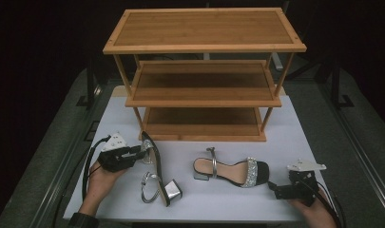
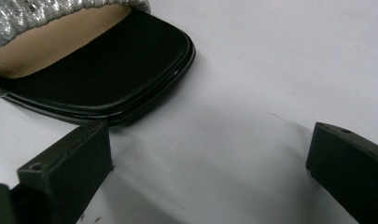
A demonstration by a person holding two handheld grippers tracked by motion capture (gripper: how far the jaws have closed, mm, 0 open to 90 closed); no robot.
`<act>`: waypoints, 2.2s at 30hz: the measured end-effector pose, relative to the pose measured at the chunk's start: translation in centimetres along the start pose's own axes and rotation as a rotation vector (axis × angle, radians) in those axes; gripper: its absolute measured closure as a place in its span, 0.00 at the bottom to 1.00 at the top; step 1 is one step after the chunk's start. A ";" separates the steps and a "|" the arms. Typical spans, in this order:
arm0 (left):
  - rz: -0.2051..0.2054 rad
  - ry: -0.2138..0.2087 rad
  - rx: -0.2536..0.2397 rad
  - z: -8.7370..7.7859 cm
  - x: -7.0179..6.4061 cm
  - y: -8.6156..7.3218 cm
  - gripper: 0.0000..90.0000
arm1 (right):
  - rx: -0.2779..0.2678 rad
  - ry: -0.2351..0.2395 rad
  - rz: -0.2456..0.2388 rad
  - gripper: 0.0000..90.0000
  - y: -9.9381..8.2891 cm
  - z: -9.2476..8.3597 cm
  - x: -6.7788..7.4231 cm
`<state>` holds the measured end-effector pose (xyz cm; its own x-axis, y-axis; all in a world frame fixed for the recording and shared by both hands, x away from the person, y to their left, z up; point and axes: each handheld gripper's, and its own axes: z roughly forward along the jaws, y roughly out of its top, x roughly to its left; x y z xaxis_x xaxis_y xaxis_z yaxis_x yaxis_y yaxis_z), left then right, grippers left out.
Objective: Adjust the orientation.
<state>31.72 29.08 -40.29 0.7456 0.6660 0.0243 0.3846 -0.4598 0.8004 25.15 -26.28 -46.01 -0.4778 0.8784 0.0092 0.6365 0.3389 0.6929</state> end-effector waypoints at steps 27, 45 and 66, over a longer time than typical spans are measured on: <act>0.071 0.009 0.044 5.4 -0.7 3.3 0.91 | -0.002 0.000 0.000 0.00 0.0 0.0 0.0; 0.037 -0.082 0.022 4.4 -1.5 3.8 0.74 | -0.002 0.000 0.000 0.00 0.0 0.0 0.0; 0.065 -0.234 -0.041 -1.3 -7.5 -1.0 0.59 | -0.001 -0.001 -0.001 0.00 0.0 0.0 0.0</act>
<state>25.06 25.34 -40.54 0.8754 0.4798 -0.0591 0.3132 -0.4698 0.8253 25.14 -26.28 -46.02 -0.4778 0.8784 0.0080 0.6354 0.3393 0.6936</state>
